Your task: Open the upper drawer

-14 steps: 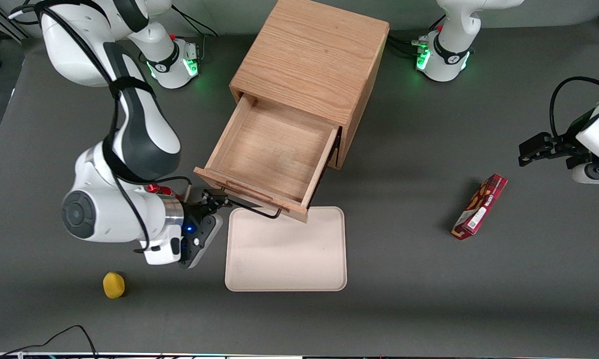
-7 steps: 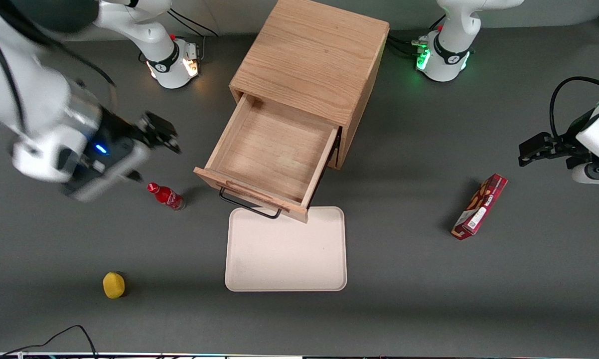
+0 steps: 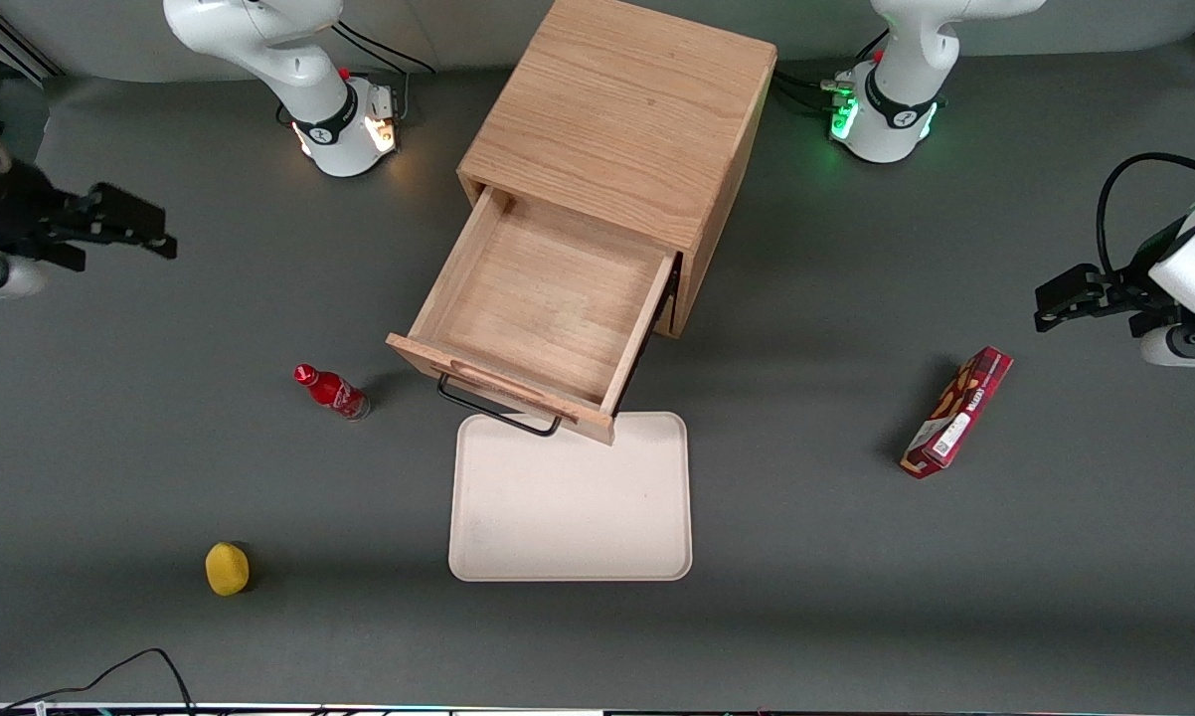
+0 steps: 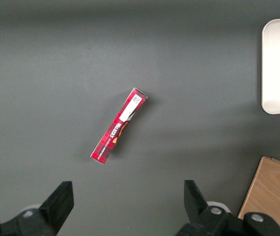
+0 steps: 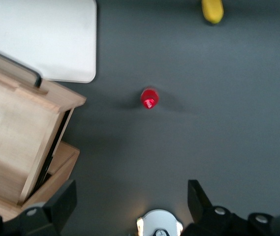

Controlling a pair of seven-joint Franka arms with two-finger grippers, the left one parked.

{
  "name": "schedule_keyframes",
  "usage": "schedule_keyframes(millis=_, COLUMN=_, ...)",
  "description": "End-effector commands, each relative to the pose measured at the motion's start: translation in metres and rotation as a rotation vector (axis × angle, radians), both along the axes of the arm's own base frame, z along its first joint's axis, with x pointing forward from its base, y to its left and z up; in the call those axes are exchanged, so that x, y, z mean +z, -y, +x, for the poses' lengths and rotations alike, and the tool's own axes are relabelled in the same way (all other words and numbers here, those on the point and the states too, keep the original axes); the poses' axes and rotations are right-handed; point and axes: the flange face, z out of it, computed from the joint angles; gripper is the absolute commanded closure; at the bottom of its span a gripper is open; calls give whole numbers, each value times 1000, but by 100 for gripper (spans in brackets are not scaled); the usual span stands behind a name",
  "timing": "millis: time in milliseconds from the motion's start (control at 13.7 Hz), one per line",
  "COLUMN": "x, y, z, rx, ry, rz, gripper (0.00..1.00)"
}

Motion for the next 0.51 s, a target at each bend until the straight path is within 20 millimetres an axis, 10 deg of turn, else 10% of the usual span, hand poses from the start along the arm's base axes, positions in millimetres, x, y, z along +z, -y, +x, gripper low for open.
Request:
schedule_keyframes(millis=0, x=-57, y=14, z=-60, rx=-127, ry=65, rz=-11, gripper=0)
schedule_keyframes(millis=438, x=-62, y=21, z=-63, rx=-217, ry=85, rz=-46, gripper=0)
